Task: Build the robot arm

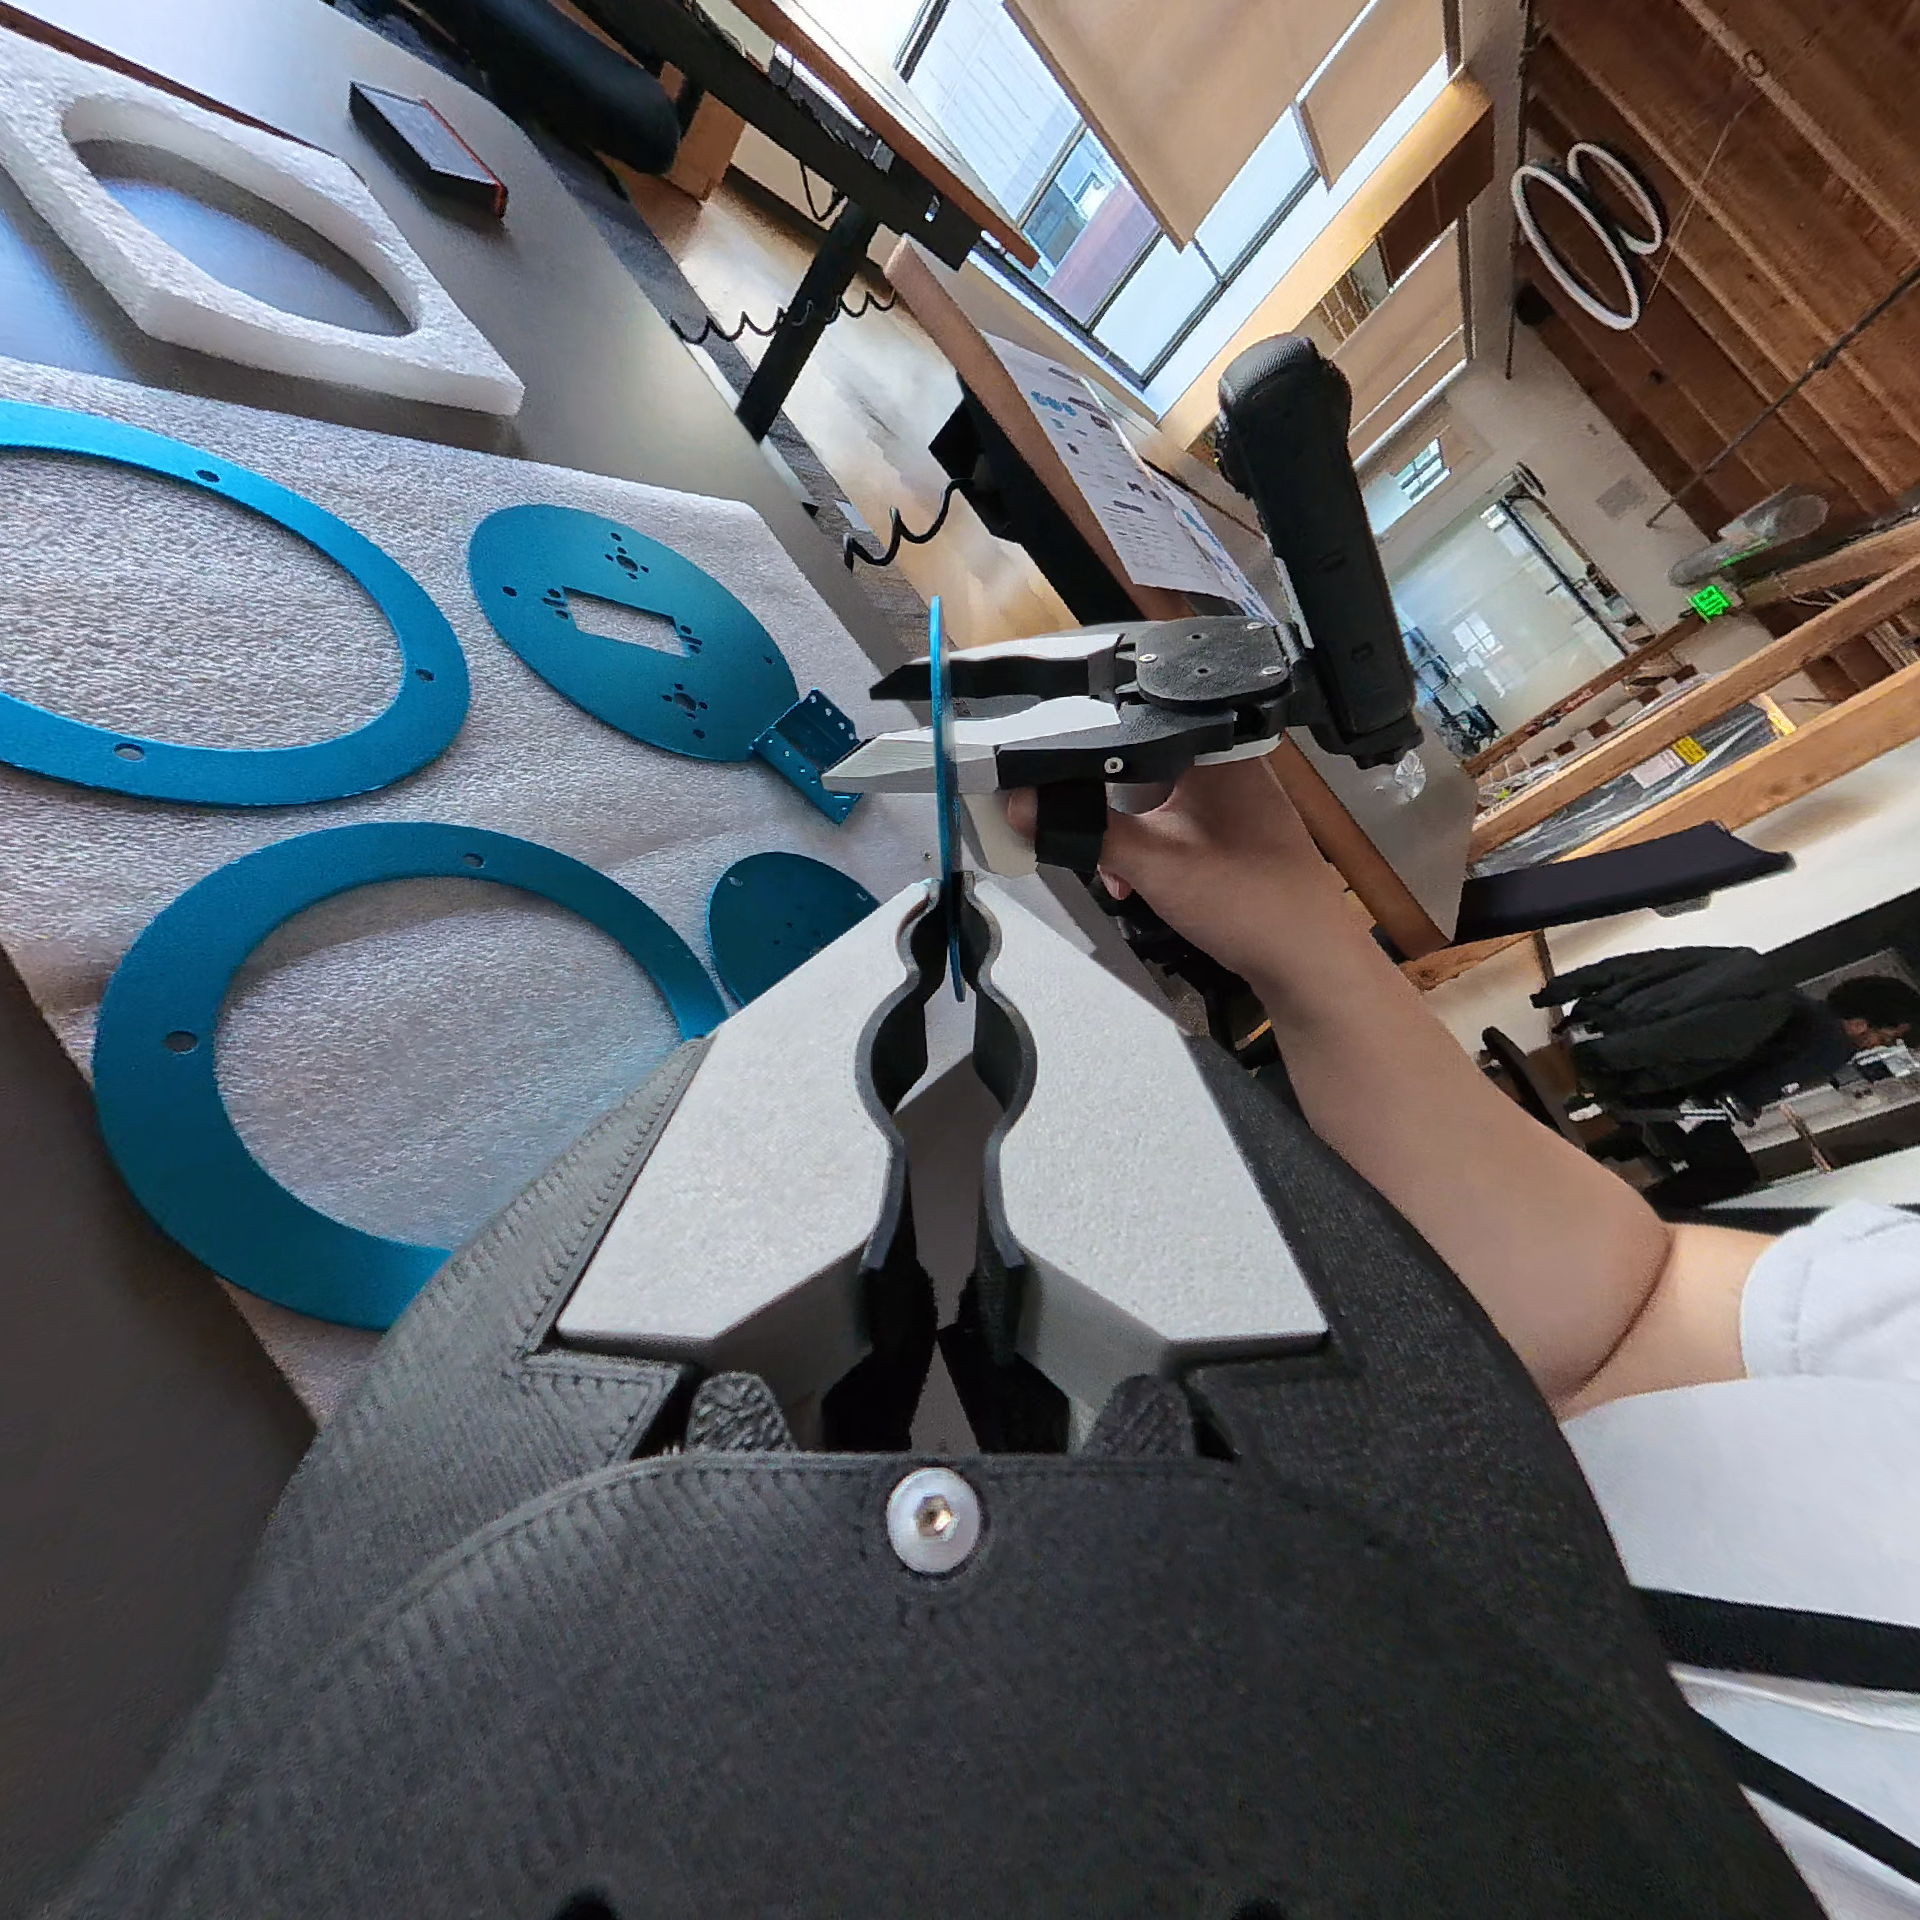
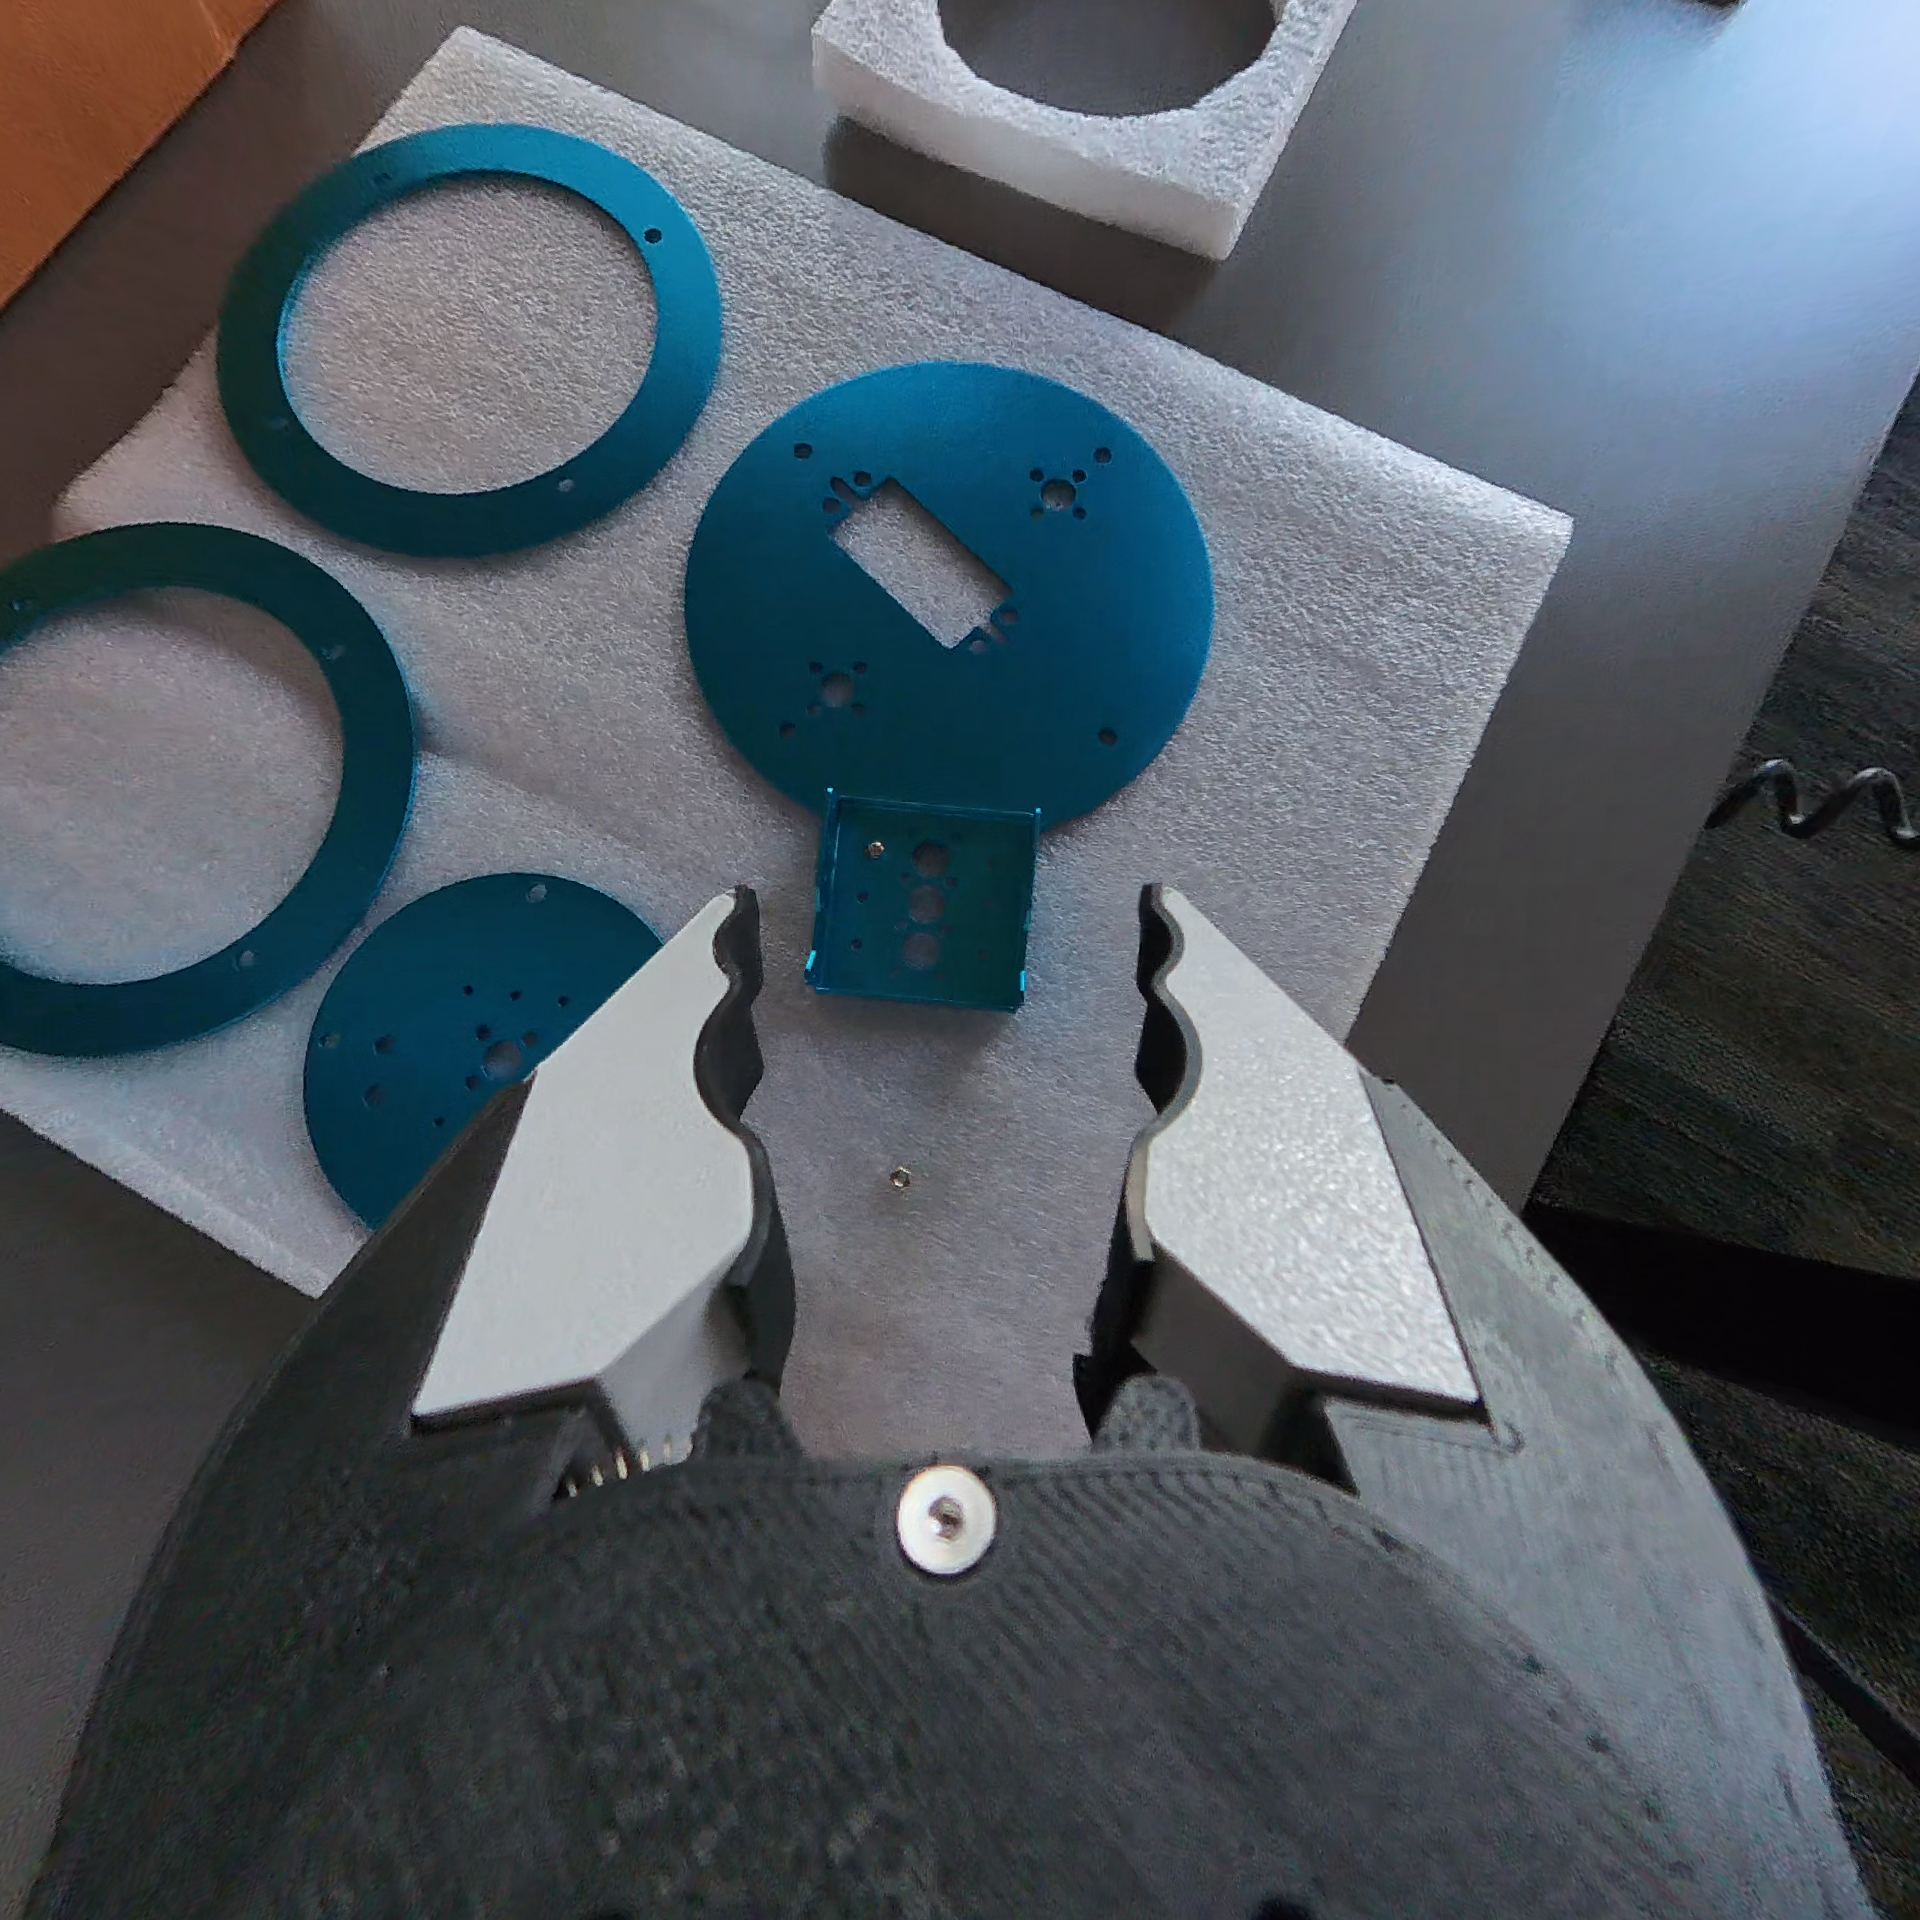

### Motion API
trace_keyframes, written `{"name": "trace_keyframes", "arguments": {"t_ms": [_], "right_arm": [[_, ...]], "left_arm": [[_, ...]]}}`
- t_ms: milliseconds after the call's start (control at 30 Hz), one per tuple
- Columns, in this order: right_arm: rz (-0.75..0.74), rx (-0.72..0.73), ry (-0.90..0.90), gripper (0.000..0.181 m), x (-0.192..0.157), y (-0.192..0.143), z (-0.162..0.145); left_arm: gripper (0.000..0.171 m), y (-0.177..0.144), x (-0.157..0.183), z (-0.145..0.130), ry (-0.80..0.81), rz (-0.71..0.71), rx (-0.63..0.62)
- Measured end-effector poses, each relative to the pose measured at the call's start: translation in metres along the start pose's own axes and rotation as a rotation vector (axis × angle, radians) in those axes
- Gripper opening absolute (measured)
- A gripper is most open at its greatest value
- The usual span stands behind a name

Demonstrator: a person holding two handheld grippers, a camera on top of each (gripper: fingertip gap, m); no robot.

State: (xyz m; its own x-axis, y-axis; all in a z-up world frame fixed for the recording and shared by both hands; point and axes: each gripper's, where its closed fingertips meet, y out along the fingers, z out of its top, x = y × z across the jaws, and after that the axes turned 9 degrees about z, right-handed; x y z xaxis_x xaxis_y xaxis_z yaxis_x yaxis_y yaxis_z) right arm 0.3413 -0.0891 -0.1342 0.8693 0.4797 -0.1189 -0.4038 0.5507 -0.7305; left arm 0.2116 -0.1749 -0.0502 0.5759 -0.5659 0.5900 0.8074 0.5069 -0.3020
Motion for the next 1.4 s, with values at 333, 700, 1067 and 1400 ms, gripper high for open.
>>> {"name": "trace_keyframes", "arguments": {"t_ms": [333,700,1067,1400], "right_arm": [[-0.001,-0.059,0.055,0.056,-0.001,0.014,-0.011],[0.002,-0.076,0.052,0.052,0.000,0.015,-0.012],[-0.015,-0.021,-0.116,0.045,-0.011,0.002,-0.005],[0.213,0.136,-0.220,0.045,-0.055,-0.077,0.023]], "left_arm": [[0.000,0.001,-0.016,-0.002,-0.050,-0.022,0.007],[0.000,0.005,-0.017,-0.002,-0.061,-0.040,0.002],[0.000,0.012,-0.024,0.000,-0.104,-0.030,0.000],[0.000,0.045,0.001,-0.002,-0.233,-0.127,-0.041]]}}
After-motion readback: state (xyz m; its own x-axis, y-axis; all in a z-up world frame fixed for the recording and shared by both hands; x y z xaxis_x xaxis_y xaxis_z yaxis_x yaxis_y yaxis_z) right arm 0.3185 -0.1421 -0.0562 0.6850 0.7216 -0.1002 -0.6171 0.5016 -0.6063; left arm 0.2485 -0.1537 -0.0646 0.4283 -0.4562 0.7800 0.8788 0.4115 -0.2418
